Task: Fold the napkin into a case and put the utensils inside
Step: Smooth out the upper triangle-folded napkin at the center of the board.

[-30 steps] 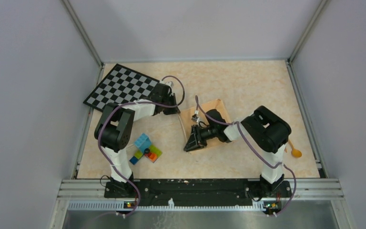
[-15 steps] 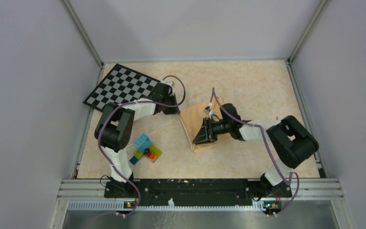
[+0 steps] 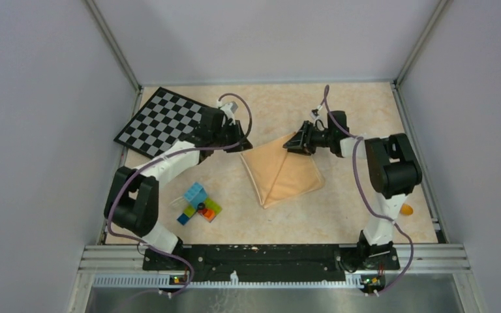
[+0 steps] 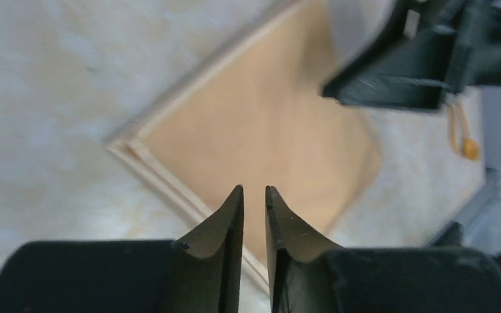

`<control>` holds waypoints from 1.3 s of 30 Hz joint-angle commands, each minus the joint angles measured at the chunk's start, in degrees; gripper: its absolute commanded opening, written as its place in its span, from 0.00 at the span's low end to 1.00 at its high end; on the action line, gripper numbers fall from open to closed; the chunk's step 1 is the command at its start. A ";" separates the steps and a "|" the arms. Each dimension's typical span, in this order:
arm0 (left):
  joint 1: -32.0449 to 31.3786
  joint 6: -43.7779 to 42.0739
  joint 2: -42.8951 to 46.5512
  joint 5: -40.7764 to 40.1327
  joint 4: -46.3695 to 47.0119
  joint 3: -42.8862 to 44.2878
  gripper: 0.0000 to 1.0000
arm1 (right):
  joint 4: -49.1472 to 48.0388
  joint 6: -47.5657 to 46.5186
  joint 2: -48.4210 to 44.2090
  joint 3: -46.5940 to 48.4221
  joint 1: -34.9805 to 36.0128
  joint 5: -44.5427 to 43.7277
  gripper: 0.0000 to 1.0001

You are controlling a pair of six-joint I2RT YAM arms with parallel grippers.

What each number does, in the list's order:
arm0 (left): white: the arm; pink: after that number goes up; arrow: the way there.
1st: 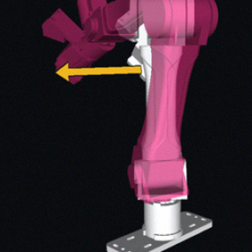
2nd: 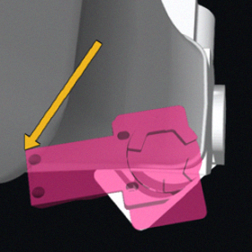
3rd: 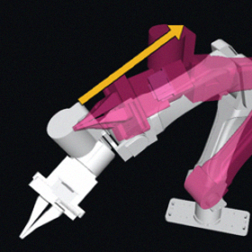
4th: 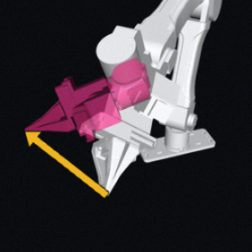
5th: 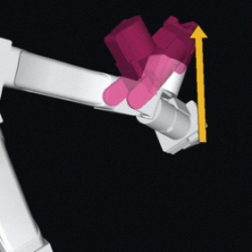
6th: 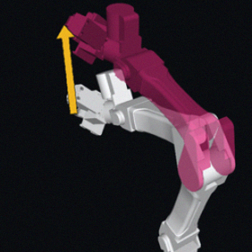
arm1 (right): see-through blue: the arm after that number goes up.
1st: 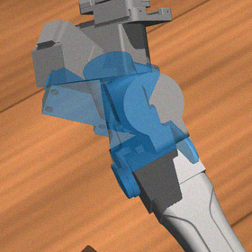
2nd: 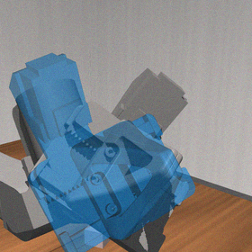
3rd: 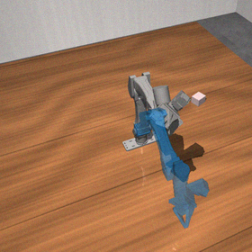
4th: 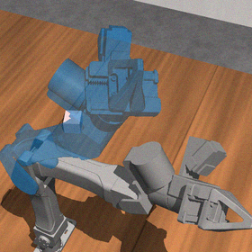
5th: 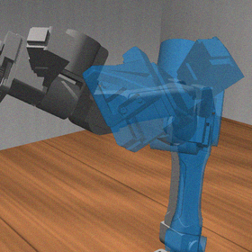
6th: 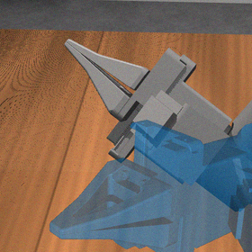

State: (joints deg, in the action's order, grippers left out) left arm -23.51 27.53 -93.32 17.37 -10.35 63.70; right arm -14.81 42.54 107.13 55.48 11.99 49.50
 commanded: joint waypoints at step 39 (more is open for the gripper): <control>-16.39 12.46 11.53 6.18 17.66 -22.91 0.30 | 39.06 -20.90 5.67 34.62 2.53 -18.25 0.57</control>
State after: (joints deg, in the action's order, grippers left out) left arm -39.86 41.76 -90.35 24.23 13.67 35.40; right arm 3.49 34.59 127.81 87.11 13.17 45.78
